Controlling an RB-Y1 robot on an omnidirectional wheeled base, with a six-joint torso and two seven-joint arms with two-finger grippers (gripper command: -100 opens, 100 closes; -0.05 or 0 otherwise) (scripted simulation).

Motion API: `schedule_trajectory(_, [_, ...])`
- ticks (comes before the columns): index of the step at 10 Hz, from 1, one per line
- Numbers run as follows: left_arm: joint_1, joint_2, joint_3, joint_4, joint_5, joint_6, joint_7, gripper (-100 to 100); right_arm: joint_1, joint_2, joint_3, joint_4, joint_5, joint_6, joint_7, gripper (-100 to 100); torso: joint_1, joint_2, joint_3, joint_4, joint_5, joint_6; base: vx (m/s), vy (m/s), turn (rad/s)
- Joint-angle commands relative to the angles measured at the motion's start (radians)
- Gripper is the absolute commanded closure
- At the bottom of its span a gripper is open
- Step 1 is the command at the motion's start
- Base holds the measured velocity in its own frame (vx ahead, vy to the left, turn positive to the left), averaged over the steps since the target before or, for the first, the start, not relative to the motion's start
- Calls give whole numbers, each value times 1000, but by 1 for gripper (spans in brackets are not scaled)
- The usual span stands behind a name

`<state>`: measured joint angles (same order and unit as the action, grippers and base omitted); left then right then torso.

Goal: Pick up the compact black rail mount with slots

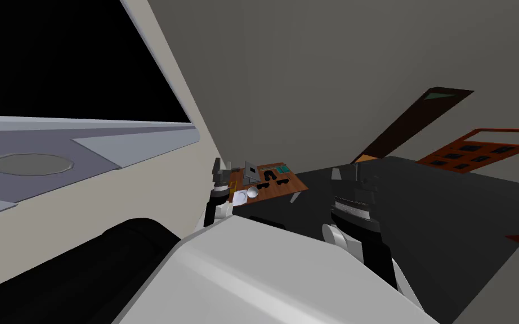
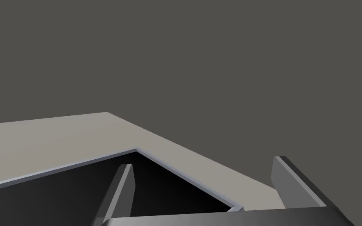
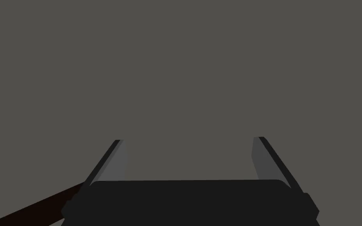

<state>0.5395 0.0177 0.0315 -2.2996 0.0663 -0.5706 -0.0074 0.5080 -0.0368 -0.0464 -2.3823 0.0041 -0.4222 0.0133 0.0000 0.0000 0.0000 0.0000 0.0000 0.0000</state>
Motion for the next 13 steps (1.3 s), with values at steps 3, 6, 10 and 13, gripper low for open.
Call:
schedule_trajectory(3, [-20, 79, 27, 72, 25, 54, 29, -100, 0, 0, 0, 0, 0, 0, 0, 0, -3, 1, 0, 0, -1, 0, -14, -51, -197])
schedule_trajectory(6, [-43, 125, 63, 163, 55, 122, 67, -100, 0, 0, 0, 0, 0, 0, 0, 0, -5, 1, 1, 0, -1, 0, -16, -78, -245])
schedule_trajectory(10, [-73, 163, 107, 273, 94, 209, 117, -100, 0, 0, 0, 0, 0, 0, 0, 0, -4, 0, 0, 0, -1, 0, 2, -75, -251])
schedule_trajectory(13, [-84, 174, 124, 329, 108, 247, 135, -100, 0, 0, 0, 0, 0, 0, 0, 0, -4, 0, 0, 0, -1, 0, 10, -56, -168])
